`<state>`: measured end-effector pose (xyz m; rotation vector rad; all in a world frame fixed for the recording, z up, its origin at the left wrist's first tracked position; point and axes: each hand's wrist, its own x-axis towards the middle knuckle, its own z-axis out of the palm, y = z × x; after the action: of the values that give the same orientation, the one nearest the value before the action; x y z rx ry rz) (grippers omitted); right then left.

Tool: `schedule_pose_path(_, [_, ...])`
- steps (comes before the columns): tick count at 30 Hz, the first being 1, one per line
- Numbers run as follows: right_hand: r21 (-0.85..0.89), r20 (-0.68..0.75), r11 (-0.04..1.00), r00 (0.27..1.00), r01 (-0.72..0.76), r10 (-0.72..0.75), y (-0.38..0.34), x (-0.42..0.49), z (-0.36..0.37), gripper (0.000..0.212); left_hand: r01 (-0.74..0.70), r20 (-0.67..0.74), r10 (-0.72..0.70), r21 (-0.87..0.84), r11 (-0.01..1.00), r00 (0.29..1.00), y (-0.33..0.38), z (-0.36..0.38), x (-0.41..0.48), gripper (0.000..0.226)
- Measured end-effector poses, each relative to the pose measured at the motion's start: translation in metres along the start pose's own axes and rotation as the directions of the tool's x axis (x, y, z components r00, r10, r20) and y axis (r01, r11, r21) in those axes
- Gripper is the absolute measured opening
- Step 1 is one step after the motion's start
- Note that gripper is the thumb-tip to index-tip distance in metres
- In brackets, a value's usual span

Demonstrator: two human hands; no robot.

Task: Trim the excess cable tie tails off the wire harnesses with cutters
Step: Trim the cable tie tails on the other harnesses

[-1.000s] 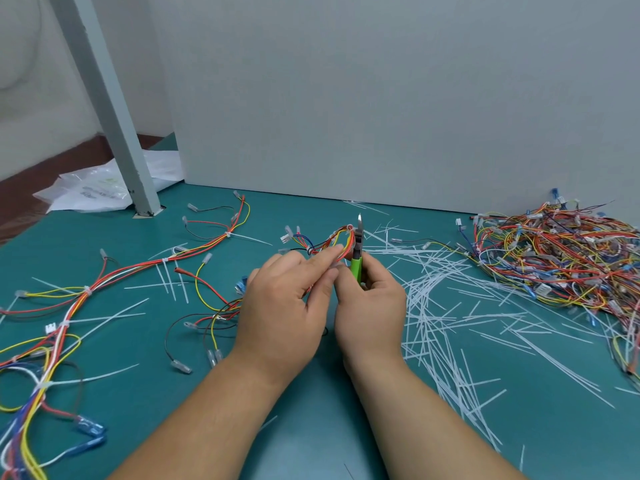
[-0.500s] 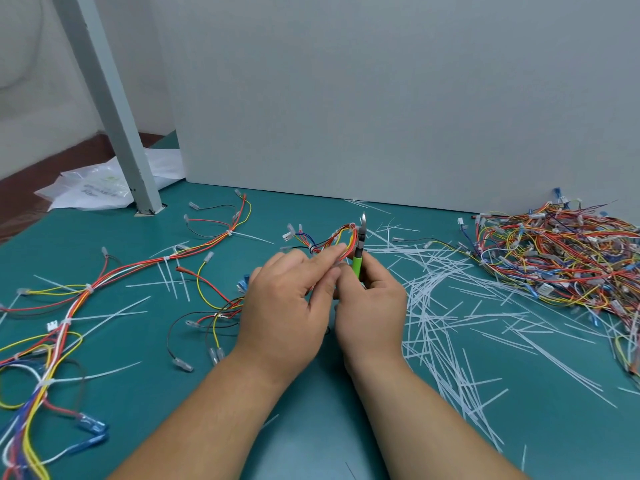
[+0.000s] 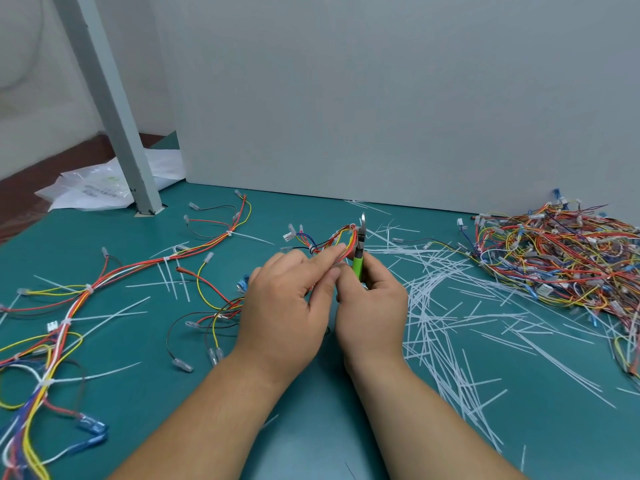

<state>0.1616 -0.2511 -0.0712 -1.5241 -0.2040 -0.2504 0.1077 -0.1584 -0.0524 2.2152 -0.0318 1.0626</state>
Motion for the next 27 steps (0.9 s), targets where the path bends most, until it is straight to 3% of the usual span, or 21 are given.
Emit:
schedule_pose_path(7, [0.006, -0.048, 1.0, 0.999, -0.02, 0.02, 0.002, -0.001, 0.0017, 0.031, 0.035, -0.027, -0.035, -0.019, 0.999, 0.999, -0.0044, 0.001, 0.0007, 0.032])
schedule_pose_path(16, [-0.022, 0.006, 0.999, 0.999, 0.038, -0.038, -0.0029, -0.0043, 0.0014, 0.028, 0.076, -0.098, -0.087, -0.118, 0.99, 0.991, -0.0088, 0.0034, 0.0007, 0.033])
schedule_pose_path(27, [-0.061, 0.024, 0.995, 0.997, 0.078, -0.077, -0.0022, -0.0033, 0.0007, 0.03, 0.031, -0.084, -0.035, -0.053, 0.998, 0.996, -0.0093, 0.0023, 0.0013, 0.031])
